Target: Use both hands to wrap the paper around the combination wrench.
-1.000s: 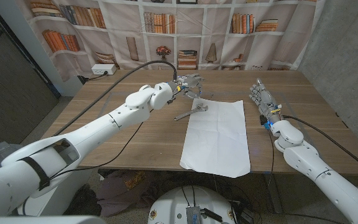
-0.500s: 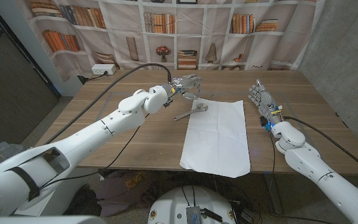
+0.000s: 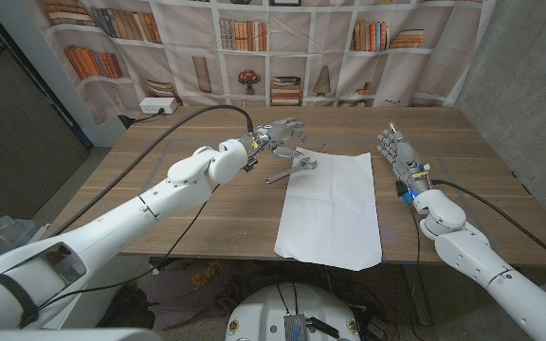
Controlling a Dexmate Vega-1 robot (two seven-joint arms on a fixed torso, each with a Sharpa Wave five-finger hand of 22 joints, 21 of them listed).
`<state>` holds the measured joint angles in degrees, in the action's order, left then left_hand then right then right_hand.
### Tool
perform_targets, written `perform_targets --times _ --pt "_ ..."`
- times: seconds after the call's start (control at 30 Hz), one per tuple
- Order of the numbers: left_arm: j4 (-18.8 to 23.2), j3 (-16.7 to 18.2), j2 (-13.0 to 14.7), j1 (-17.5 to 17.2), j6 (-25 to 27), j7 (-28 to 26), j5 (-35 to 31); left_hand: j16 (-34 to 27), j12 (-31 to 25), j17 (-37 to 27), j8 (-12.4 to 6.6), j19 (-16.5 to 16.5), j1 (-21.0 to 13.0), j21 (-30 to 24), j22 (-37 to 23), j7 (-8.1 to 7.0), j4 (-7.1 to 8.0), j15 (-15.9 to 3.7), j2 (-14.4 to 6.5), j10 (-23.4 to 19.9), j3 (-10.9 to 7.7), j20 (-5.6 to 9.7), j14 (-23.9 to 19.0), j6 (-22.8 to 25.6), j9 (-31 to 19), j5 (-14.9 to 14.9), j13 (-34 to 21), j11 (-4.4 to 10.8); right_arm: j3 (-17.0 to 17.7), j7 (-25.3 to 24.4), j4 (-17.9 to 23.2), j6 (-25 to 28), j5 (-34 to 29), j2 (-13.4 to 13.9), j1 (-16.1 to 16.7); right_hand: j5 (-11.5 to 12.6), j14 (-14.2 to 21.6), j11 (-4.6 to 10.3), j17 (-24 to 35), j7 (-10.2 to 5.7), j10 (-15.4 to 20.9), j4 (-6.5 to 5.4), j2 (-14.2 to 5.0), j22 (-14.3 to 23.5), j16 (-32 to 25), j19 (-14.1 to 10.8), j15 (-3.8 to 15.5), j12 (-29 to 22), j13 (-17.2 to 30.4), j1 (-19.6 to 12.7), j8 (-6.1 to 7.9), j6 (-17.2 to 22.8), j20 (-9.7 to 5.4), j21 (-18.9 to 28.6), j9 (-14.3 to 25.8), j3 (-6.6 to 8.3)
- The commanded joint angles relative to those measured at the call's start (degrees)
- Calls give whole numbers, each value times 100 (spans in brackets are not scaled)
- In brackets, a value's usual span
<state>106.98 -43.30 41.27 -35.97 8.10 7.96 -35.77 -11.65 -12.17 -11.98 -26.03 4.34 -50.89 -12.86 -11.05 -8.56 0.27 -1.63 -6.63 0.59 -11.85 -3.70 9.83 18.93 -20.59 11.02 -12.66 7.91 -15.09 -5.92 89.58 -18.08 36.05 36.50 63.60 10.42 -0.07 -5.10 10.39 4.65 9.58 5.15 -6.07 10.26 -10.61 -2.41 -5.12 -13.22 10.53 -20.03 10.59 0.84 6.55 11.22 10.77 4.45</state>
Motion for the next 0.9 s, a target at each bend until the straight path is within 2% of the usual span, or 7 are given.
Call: perform_targets --times 0.03,0.23,0.5,0.73,0.9 --pt "367 284 226 -511 -164 -192 340 20 -10 -14 95 58 75 18 -10 -37 30 17 36 74 34 14 170 -138 27 14 -11 15 91 -74 268 -224 -147 115 359 13 27 37 13 -28 131 47 -29 10 -28 -15 1 -46 31 -48 30 14 33 3 17 26" --pt "498 374 345 -732 -240 -274 424 22 -17 -10 218 72 145 22 -10 -44 55 10 73 97 81 25 184 -332 77 19 -13 25 124 -34 322 -273 -186 170 425 21 38 78 10 -29 165 75 -39 9 -27 -31 15 -55 32 -92 46 31 23 9 18 50" --pt "637 562 456 -1059 -306 -490 612 22 -24 -8 267 89 208 28 -11 -60 77 3 118 105 129 13 193 -381 108 19 -16 47 125 72 357 -331 -268 262 483 32 36 122 7 -57 170 114 -53 8 -21 -29 23 -52 34 -156 73 82 24 6 18 85" --pt "733 743 527 -1305 -398 -702 810 21 -35 -6 313 89 268 26 -13 -82 98 -11 159 98 174 25 198 -431 136 22 -17 52 154 108 395 -479 -393 331 588 53 24 327 2 -121 243 199 -71 6 -9 -31 90 -70 37 -298 103 143 12 4 19 157" --pt "817 849 594 -1487 -512 -845 929 17 -40 -5 344 87 312 24 -14 -87 114 -23 189 96 206 36 193 -467 154 23 -19 65 208 113 430 -622 -490 397 736 61 15 413 0 -195 289 244 -73 5 -4 -23 105 -84 42 -376 129 214 5 -1 20 195"
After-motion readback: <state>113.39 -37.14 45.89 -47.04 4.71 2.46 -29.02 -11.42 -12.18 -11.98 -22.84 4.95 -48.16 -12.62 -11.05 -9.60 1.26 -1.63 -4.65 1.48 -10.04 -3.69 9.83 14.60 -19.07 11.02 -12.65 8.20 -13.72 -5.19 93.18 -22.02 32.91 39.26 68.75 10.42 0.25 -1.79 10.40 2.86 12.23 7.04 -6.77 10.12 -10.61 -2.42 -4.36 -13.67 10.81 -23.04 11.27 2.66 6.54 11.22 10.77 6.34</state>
